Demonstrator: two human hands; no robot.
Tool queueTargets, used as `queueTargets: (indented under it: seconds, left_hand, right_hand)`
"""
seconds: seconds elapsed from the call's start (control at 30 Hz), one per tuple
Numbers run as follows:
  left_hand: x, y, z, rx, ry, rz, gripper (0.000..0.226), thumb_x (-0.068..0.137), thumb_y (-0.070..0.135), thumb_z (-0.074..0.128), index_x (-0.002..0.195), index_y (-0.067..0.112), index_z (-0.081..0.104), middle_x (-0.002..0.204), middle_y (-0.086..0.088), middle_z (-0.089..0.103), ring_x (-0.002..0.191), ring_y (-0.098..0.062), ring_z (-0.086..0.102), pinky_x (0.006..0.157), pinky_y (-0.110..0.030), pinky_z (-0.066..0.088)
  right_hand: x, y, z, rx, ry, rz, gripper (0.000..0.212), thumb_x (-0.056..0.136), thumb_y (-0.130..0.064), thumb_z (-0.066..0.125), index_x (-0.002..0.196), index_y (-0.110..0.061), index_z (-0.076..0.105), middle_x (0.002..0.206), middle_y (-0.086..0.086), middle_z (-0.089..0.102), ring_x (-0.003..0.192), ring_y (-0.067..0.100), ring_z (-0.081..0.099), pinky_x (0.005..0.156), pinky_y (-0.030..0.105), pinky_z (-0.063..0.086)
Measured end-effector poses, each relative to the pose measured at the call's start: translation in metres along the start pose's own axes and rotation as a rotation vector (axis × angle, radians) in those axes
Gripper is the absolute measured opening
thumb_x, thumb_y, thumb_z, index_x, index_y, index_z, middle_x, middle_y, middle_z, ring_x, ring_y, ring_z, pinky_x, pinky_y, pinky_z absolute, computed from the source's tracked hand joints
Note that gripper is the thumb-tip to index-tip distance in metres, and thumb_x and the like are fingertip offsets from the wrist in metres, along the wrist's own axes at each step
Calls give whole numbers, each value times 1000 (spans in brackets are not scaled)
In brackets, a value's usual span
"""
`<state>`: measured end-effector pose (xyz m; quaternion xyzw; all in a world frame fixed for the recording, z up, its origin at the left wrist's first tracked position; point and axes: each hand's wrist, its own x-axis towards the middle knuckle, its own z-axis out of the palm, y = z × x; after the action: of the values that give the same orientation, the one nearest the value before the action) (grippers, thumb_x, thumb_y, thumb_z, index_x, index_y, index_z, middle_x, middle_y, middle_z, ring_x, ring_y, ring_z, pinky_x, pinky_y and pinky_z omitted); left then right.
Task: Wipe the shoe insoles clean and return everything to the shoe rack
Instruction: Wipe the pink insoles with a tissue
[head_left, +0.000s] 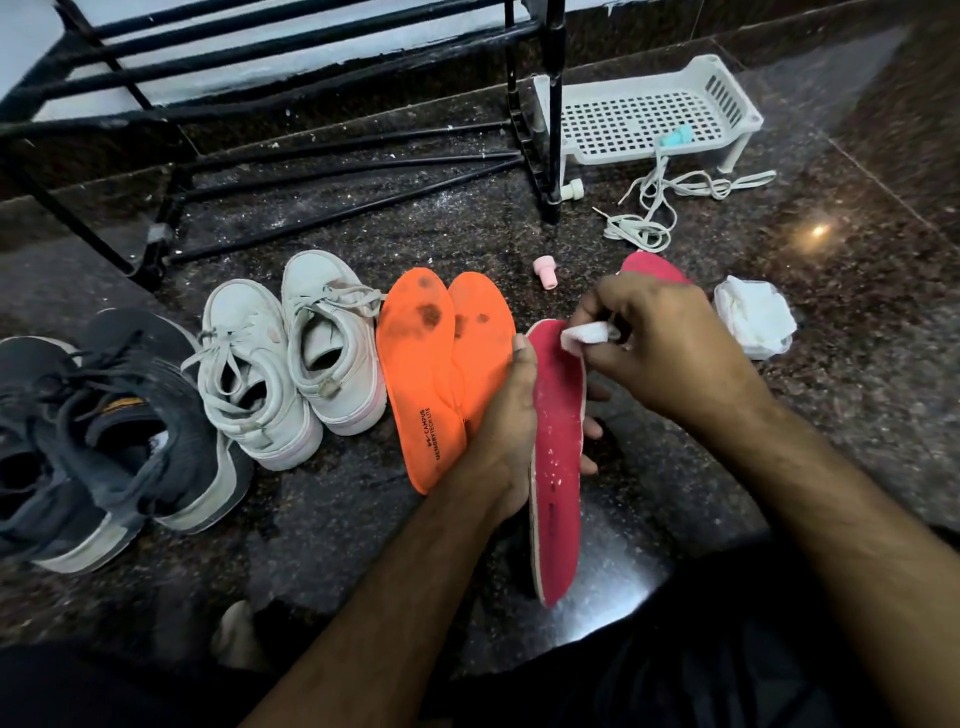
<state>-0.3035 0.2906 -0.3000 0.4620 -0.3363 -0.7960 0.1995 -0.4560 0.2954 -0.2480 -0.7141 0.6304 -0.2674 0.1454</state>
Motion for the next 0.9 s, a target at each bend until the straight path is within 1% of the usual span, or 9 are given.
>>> queueTargets:
  seconds: [0.13, 0.23, 0.37, 0.47, 0.57, 0.67, 0.73, 0.83, 0.9]
  left_hand:
    - [-5, 4, 8, 20, -6, -2, 85, 93, 75, 6, 87, 15, 66, 60, -11, 62, 39, -19, 58, 40, -29, 50]
    - [-6, 5, 6, 12, -9, -3, 85, 94, 74, 7, 83, 16, 68, 61, -13, 62, 36, -22, 54, 39, -25, 47]
    - [-10, 9, 5, -15, -34, -10, 87, 93, 74, 6, 95, 14, 69, 66, -12, 67, 39, -20, 58, 39, -26, 48]
    - [-10, 12, 5, -16, 10, -19, 85, 95, 73, 6, 105, 14, 68, 79, -10, 68, 44, -17, 63, 41, -27, 49]
    - [-7, 15, 1, -22, 60, -45, 87, 93, 75, 6, 127, 16, 62, 90, 0, 75, 58, -14, 70, 44, -28, 53]
    - [-9, 15, 7, -2, 77, -37, 81, 95, 73, 10, 116, 17, 64, 70, 2, 75, 51, -12, 68, 38, -28, 50]
    - [-13, 16, 10, 1, 59, -22, 82, 95, 71, 9, 110, 11, 63, 59, -3, 69, 38, -15, 62, 34, -24, 45]
    - [-16, 17, 13, 17, 22, -10, 83, 95, 71, 6, 101, 13, 65, 70, -8, 70, 35, -16, 59, 34, -24, 43]
    - [-16, 18, 13, 24, 27, 4, 81, 96, 70, 5, 105, 17, 65, 78, -6, 68, 38, -15, 60, 34, -23, 43]
  right_hand:
    - [-8, 3, 12, -176, -338, 39, 17, 71, -27, 74, 82, -32, 62, 78, -14, 61, 77, 7, 60, 67, 33, 52]
    - [-1, 6, 13, -146, -225, 32, 13, 74, -24, 76, 81, -27, 65, 81, -9, 62, 85, 16, 60, 70, 33, 48]
    - [8, 7, 8, -180, 16, 61, 14, 77, -25, 77, 81, -25, 64, 84, -7, 60, 85, 18, 58, 67, 35, 45]
    - [0, 1, 0, -40, 29, 42, 19, 77, -35, 80, 80, -27, 63, 77, -13, 60, 69, 1, 52, 61, 31, 43]
    - [-13, -8, 1, 35, -68, 16, 18, 76, -37, 79, 81, -28, 65, 77, -14, 63, 68, -1, 55, 58, 27, 40]
    - [-16, -9, 12, -145, -218, 19, 16, 74, -31, 77, 86, -29, 65, 83, -14, 62, 84, 6, 58, 62, 26, 34]
    - [-7, -5, 16, -247, -124, 16, 15, 75, -30, 75, 86, -29, 65, 86, -12, 62, 89, 11, 59, 63, 26, 33]
    - [7, -3, 12, -249, 92, 69, 12, 79, -30, 73, 84, -27, 63, 86, -7, 61, 88, 19, 61, 65, 32, 43]
    - [7, -2, 5, -129, 153, 58, 14, 80, -33, 75, 83, -25, 64, 82, -9, 59, 81, 13, 58, 64, 33, 45]
